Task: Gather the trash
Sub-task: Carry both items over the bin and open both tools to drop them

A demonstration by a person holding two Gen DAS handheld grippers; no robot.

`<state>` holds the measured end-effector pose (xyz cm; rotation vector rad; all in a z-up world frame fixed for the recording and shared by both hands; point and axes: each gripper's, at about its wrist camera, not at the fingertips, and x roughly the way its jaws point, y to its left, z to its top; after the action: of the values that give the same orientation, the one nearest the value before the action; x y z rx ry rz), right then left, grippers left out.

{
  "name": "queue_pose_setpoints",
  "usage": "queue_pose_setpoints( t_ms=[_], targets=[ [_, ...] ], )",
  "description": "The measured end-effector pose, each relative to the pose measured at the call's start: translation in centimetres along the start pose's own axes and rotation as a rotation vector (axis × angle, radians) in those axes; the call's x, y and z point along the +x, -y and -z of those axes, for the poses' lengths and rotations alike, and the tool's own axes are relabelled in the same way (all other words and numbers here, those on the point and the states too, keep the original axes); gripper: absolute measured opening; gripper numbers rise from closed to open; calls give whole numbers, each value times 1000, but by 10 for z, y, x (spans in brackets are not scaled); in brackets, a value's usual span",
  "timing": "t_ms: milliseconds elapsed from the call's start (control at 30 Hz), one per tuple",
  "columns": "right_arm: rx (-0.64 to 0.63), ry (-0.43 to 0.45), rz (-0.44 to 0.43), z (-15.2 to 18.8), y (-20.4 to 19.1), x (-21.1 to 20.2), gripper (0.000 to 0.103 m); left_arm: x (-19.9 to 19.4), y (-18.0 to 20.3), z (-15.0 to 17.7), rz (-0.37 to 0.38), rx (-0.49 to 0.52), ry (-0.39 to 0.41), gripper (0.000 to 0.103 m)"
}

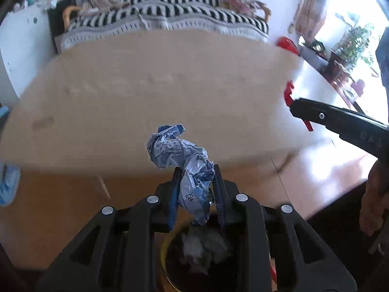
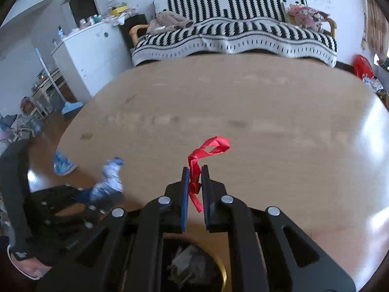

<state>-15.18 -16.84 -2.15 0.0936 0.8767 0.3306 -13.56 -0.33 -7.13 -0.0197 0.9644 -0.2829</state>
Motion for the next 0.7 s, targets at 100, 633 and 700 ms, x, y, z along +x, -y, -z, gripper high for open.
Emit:
queue_pose_setpoints(
  t_ms=[100,633,700],
  targets=[
    [-10,-56,-7,47,-11,-8,10,6,11,35,31,-1,-64,25],
    [30,-201,-53,114,-19,-9,10,65,23,116,73,-21,-391,25],
    [25,-202,-53,112,-18,-9,10,63,26,116,71,-5,-385,25]
  ],
)
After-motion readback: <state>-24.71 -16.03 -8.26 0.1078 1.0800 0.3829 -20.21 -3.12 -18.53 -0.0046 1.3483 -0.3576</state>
